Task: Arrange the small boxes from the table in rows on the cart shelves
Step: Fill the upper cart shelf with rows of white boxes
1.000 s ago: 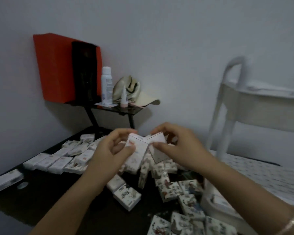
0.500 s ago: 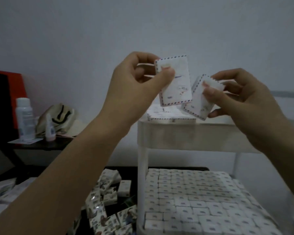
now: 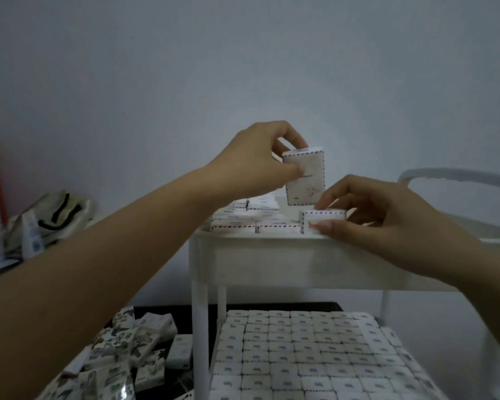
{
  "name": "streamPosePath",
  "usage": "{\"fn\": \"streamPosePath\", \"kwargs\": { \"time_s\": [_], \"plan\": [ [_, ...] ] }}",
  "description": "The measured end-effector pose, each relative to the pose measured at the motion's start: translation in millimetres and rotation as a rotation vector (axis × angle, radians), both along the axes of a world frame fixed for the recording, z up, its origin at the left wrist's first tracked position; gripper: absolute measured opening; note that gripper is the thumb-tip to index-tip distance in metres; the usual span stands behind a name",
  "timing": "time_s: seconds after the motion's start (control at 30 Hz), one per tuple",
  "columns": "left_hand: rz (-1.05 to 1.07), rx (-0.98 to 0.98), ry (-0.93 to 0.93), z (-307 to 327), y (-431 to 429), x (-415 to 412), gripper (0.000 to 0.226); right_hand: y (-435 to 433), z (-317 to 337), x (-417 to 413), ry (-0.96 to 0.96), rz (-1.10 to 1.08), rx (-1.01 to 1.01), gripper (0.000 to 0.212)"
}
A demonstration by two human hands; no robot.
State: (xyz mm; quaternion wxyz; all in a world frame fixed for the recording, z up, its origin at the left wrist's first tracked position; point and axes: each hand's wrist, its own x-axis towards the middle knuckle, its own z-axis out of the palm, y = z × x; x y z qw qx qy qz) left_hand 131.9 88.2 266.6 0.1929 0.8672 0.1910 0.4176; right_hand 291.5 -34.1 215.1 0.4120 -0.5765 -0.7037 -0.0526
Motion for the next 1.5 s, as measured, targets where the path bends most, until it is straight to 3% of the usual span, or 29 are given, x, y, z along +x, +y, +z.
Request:
{"fn": "streamPosePath", "kwargs": {
  "time_s": [0.23, 0.3, 0.47, 0.77, 0.9, 1.0, 1.13, 1.27, 1.37, 1.5],
  "plan": [
    [-0.045, 0.019, 0.025, -11.7, -0.8, 5.7, 0.03, -1.1, -0.5, -0.9, -0.027, -0.005, -0.057, 0.021],
    [-0.062, 0.024, 0.03, -17.2, 0.6, 5.3, 0.031, -1.7, -0.9, -1.1, -0.031, -0.014, -0.056, 0.03],
    [-0.073, 0.001, 0.019, -16.5, 5.4, 3.6, 0.022, 0.4, -3.7, 1.4, -0.014, -0.098, 0.112, 0.042],
    [-0.186, 0.04, 0.385, -20.0, 2.7, 2.6, 0.014, 0.0, -7.1, -2.5, -0.024, -0.136, 0.178, 0.041],
    [-0.127, 0.058, 0.39, -20.8, 3.4, 1.4, 0.02, 2.1, -9.0, -4.1, -0.008, -0.131, 0.205, 0.04],
    [-0.068, 0.137, 0.434, -18.7, -0.8, -5.2, 0.024, 4.1, -10.2, -7.1, 0.002, -0.128, 0.295, 0.028],
    [0.008, 0.289, 0.255, -21.7, -16.7, -32.6, 0.025, 4.0, -15.0, -32.0, -0.048, -0.068, 0.434, 0.019],
    [0.042, 0.377, -0.005, -44.4, -41.6, -96.0, 0.027, -0.1, -36.8, -90.7, 0.069, 0.231, 0.445, 0.015],
    [0.107, 0.271, -0.104, -89.8, -39.9, -150.8, 0.025, 8.8, -63.4, -137.1, 0.047, 0.401, 0.329, 0.016],
    [0.355, -0.054, -0.16, -189.1, -6.0, -225.4, 0.024, 44.9, -111.5, -187.0, -0.042, 0.475, 0.034, 0.013]
  ]
}}
